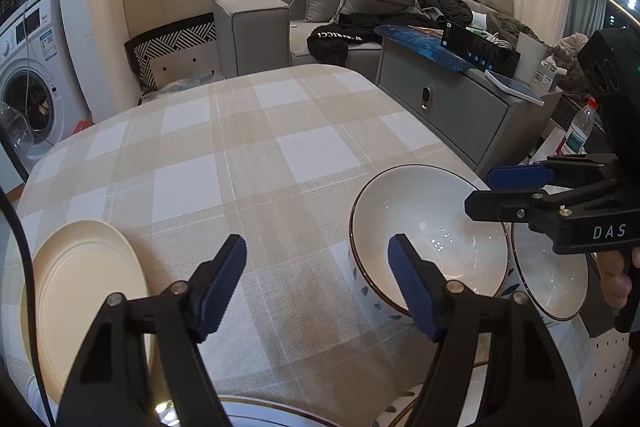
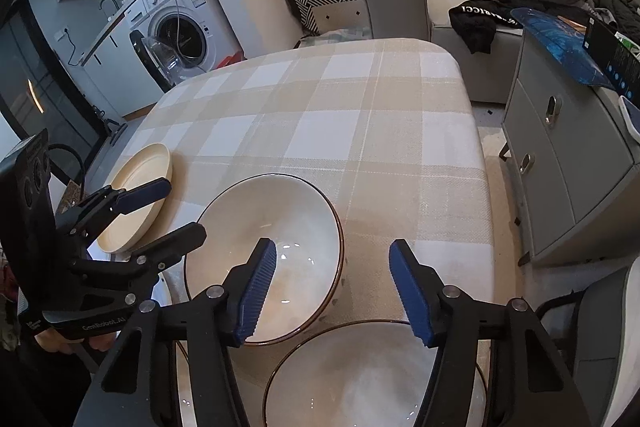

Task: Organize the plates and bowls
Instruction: 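Move the right gripper to the rim of the large blue-patterned bowl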

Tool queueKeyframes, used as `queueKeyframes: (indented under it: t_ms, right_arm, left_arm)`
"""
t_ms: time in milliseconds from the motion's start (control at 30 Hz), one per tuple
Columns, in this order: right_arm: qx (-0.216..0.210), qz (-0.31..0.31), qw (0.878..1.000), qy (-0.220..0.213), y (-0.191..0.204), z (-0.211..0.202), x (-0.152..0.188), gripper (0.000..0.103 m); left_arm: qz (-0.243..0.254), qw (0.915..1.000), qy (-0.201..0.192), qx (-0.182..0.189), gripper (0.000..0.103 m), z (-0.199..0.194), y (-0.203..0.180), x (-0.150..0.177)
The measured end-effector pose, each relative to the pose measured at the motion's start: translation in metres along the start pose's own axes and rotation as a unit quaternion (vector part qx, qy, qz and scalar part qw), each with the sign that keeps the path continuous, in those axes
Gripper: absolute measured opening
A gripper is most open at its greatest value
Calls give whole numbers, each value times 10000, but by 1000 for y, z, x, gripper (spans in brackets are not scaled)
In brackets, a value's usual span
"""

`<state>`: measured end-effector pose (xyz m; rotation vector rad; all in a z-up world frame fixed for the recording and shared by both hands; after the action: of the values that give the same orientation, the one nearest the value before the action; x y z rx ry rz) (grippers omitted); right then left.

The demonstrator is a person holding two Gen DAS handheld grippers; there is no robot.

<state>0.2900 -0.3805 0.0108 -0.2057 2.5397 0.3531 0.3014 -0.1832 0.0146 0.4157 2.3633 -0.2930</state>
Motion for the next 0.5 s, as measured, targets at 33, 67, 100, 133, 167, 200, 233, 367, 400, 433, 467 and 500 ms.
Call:
queueKeyframes:
  t_ms: [33,67,100,133,167,200,233,367,400,433,467,500]
  right_arm:
    - [28,-26,10000,26,1,2,-1,57]
    - [46,-40,10000,65,2,5,-2,56]
    - [32,-34,9999,97,2,7,-2,55]
    - [12,-28,9999,123,3,10,-3,54]
    - [20,-38,9999,148,3,12,-4,52]
    - [19,-44,9998,167,4,14,-5,51]
    - [22,-49,9998,181,4,15,-5,51]
    - [40,-60,9996,260,7,20,-4,43]
    - [53,-72,9995,294,8,22,-4,40]
    - [64,-61,9994,329,8,23,-3,39]
    - [64,-63,9994,349,8,25,-3,37]
    - [67,-73,9993,364,8,26,-3,36]
  left_arm:
    - [-28,10000,44,22,66,3,1,0]
    - [-44,10000,88,15,64,6,2,1]
    - [-47,9999,114,18,64,8,2,2]
    - [-34,9999,135,48,62,9,1,2]
    - [-17,9999,157,68,59,11,1,3]
    - [10,9998,174,80,58,12,0,3]
    - [44,9998,196,84,56,13,-1,3]
    - [101,9995,256,163,49,15,-3,2]
    - [115,9993,283,192,48,16,-3,2]
    - [131,9992,313,215,47,17,-4,2]
    - [151,9990,343,231,45,18,-5,1]
    - [176,9989,370,238,45,19,-6,1]
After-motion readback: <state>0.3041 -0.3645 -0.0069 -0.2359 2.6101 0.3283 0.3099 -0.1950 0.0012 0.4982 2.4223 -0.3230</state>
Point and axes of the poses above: each gripper's, at about its wrist camera, not at the fingertips, and z roughly the way its jaws point, y to its left, x to its underside, the point moved 1 cm from there along z, roughly the way its jaws point, and after that the axes turned 1 degree about -z, right-handed, at the moved point
